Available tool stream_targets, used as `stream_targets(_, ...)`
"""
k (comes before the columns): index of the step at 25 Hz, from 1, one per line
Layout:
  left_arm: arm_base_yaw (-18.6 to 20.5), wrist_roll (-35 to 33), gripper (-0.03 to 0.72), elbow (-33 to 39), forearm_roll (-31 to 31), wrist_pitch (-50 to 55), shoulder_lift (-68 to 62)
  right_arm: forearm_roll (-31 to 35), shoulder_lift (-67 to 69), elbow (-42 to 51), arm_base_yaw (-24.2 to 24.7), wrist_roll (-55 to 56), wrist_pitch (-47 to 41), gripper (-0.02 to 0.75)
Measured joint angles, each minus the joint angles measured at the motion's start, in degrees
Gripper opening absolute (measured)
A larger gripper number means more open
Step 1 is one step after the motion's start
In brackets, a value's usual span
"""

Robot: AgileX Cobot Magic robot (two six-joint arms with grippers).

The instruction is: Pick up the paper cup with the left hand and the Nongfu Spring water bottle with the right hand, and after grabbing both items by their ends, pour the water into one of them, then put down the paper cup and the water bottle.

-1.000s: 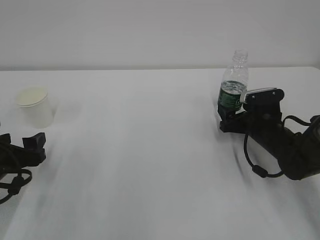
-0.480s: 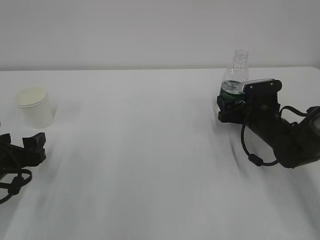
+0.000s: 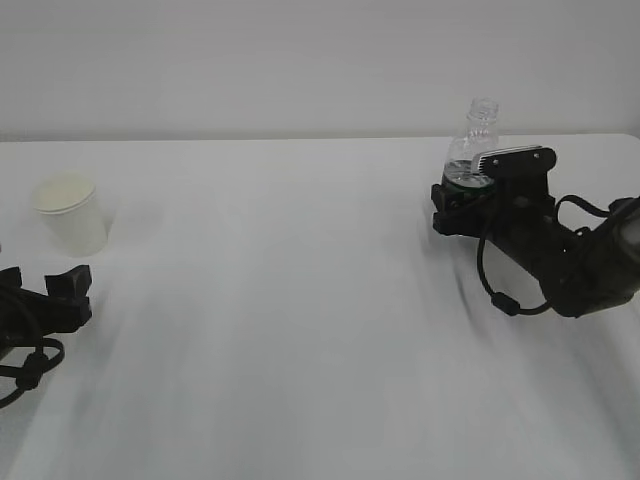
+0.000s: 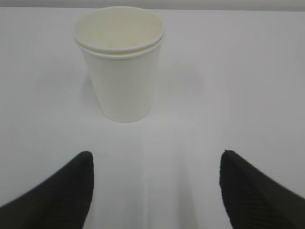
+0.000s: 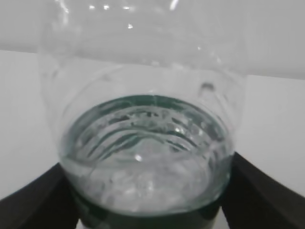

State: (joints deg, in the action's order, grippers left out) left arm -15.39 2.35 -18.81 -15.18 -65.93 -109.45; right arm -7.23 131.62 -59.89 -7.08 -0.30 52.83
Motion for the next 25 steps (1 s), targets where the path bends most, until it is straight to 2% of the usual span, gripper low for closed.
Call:
stream_targets(5, 0.0, 0.0, 0.592, 0.0, 0.0, 0.0, 0.0, 0.0, 0.0, -0.1, 0.0, 0.0, -0.9, 0.601)
stream_targets(13, 0.0, 0.0, 0.591, 0.0, 0.0, 0.0, 0.0, 0.0, 0.0, -0.2, 0.0, 0.0, -1.6, 0.522)
stream_targets(25, 0.0, 0.0, 0.591, 0.0, 0.0, 0.0, 0.0, -0.1, 0.0, -0.4, 0.0, 0.0, -2.0, 0.493)
